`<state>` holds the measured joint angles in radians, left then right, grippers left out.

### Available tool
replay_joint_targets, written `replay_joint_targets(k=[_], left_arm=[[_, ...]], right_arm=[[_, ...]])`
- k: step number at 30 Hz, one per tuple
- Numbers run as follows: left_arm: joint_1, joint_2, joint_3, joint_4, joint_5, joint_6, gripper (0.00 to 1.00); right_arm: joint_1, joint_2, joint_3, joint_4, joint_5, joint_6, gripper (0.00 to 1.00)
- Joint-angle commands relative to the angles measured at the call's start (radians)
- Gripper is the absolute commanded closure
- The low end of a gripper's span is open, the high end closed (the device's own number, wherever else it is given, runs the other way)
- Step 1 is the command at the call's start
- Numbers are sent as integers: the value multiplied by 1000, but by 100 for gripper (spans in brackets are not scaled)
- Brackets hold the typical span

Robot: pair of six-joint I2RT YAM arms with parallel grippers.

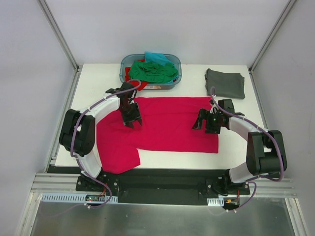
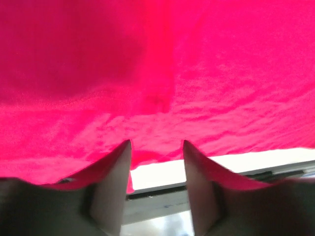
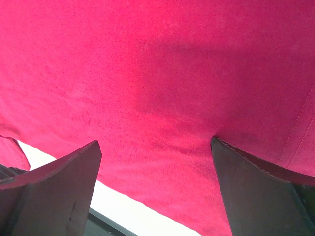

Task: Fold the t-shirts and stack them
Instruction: Fold the flattened tshirt in 1/3 of the way

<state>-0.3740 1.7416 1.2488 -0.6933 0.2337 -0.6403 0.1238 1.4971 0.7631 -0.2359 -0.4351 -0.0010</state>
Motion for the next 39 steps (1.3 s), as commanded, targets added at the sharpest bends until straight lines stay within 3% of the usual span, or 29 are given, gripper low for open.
replay_joint_targets(k=[1,2,3,7,10,16,22,24,33,35,37,39], left_arm=[[-9,-79,-34,-71,-75,-1,35],[-9,-103,-43,-77,-101,-4,22],[-8,-137,-54,-83,-144,-12,17],[16,-292,-156,-80,-330,-64,13],[104,-370,-244,-28,-370,-67,17],[217,-419,-432,303,-264,-24,44],[251,-353,-472,434,-280,44,54],[257,-332,-471,463,-292,62,61],[279,-223,-434,463,-263,87,73],[282,-208,-430,465,-257,83,81],[282,-202,-428,465,-246,82,100],[282,-206,-431,463,-246,79,100]], right_arm=[[0,34,-18,-94,15,-19,4],[-1,32,-18,-95,15,-19,4],[-1,32,-18,-95,15,-19,4],[0,32,-18,-95,15,-19,4],[2,34,-16,-94,15,-19,4],[0,32,-18,-94,18,-17,4],[0,32,-19,-91,18,-16,4],[0,32,-19,-92,18,-16,4],[2,34,-18,-94,16,-17,4],[0,32,-18,-92,16,-17,4],[0,34,-18,-94,16,-17,4],[0,35,-16,-94,16,-17,4]])
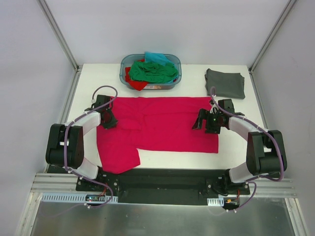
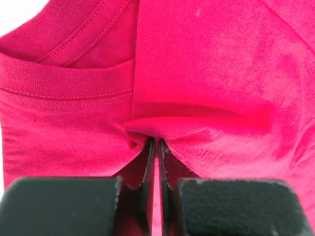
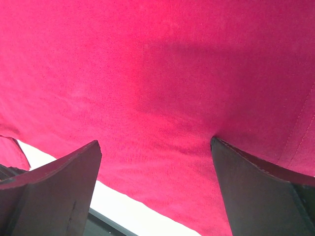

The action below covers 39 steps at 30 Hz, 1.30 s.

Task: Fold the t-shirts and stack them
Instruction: Fold the flattened tshirt in 1/3 of the way

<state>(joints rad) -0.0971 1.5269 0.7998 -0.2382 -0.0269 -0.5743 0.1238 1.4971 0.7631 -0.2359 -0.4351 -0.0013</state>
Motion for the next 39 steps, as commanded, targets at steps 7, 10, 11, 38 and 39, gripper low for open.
replay_joint_targets(k=[7,10,11,38,39], left_arm=[[5,-27,82,-157,-17,-36,100],[4,-27,116,-260,-59,-67,100],[5,-24,122,-291,-76,-79,100],[-19,-45,254,-236,186,-47,1],[-19,-18,254,-208,223,-39,1]], right_arm=[[2,35,-15,-92,16,-17,4],[0,34,-16,-92,16,-17,4],[0,35,-16,-92,16,-17,4],[8,-130,-59,-33,87,59,4],[10,-129,-67,-17,82,69,4]])
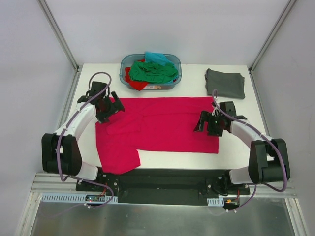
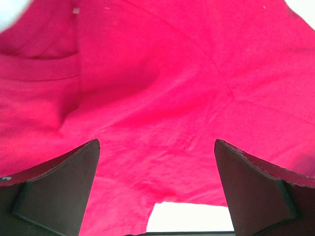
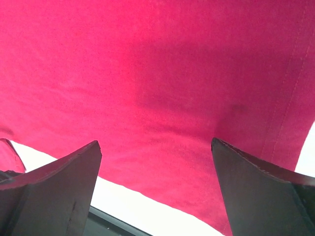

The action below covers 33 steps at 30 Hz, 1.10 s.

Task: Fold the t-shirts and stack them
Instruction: Fold the flattened tshirt in 1/3 of the way

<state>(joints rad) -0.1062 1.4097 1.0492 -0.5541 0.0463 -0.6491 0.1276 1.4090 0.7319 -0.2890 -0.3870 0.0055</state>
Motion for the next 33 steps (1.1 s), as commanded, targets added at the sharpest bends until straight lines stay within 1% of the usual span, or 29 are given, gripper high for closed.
replay_joint_targets(k=[1,3,7,10,13,16,19,21,24,26,27,29,32,33], left_arm=[[-10,133,5,134,179,40,1],[-7,191,12,151,181,45,1],[5,307,64,152,112,57,1],[16,380,113,152,116,71,1],[31,439,164,148,87,68,1],[57,508,231,135,124,84,1],[71,563,308,102,151,95,1],[74,572,333,95,158,98,1],[72,555,357,94,188,101,1],[73,510,345,85,246,94,1],[69,471,325,85,250,88,1],[62,358,261,85,210,69,1],[42,180,116,83,133,37,1],[40,119,65,82,130,20,1]], right_arm=[[4,-33,-37,40,30,67,4],[6,-2,-25,12,42,57,4],[4,57,1,-41,108,33,4],[-3,106,30,-62,106,33,4],[-3,131,57,-73,118,40,4],[-3,137,75,-72,143,60,4],[-3,149,89,-65,113,67,4],[-3,160,96,-68,108,59,4],[-3,144,115,-85,131,33,4],[-3,105,135,-123,155,10,4],[-3,70,139,-142,164,2,4],[-2,-14,129,-171,181,2,4],[-3,-174,63,-191,206,5,4],[-2,-233,37,-199,218,20,4]])
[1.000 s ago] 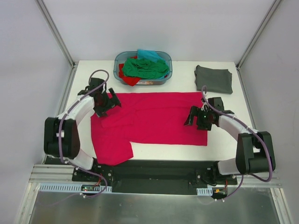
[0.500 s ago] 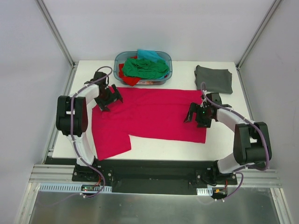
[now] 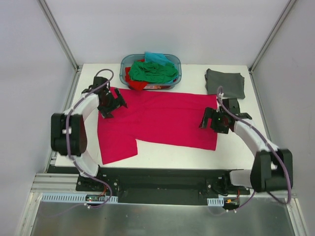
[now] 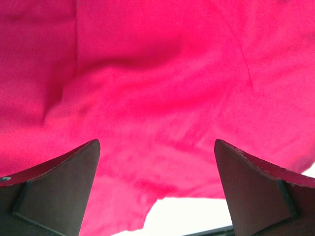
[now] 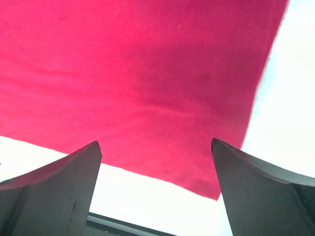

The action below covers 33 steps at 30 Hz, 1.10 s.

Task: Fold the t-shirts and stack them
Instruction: Fold the flattened tshirt in 1/3 of the way, then grap the side of the flattened tshirt closest away from the robot with both arms

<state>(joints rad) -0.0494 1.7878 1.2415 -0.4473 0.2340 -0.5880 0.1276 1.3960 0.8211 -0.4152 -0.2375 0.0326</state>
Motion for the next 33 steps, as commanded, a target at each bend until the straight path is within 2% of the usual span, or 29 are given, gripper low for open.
replay_joint_targets(k=[1,4,7,12,17,20,23,28,30,33], left_arm=[[-18,-309,-190,-31,-47,-53,1],[-20,-450,-362,-65,0,-97,1],[-29,-568,-525,-80,181,-99,1],[-92,-833,-646,-237,-2,-211,1],[-171,-1002,-689,-421,-266,-409,1],[-173,-1047,-757,-419,-337,-550,3],[-176,-1045,-780,-413,-401,-616,11],[-178,-1022,-813,-399,-508,-684,17],[-178,-998,-829,-383,-521,-704,18],[-178,-957,-837,-344,-513,-694,25]], right_arm=[[-3,-270,-88,-74,73,9,4],[-6,-429,-189,-77,95,46,4],[-6,-587,-270,-94,178,102,4],[-5,-774,-390,-86,168,84,4],[-5,-778,-398,-73,151,76,4],[-6,-749,-393,-71,147,69,4],[-6,-738,-399,-62,135,64,4],[-5,-756,-413,-53,138,61,4],[-6,-772,-418,-50,139,62,4],[-5,-770,-419,-46,138,61,4]])
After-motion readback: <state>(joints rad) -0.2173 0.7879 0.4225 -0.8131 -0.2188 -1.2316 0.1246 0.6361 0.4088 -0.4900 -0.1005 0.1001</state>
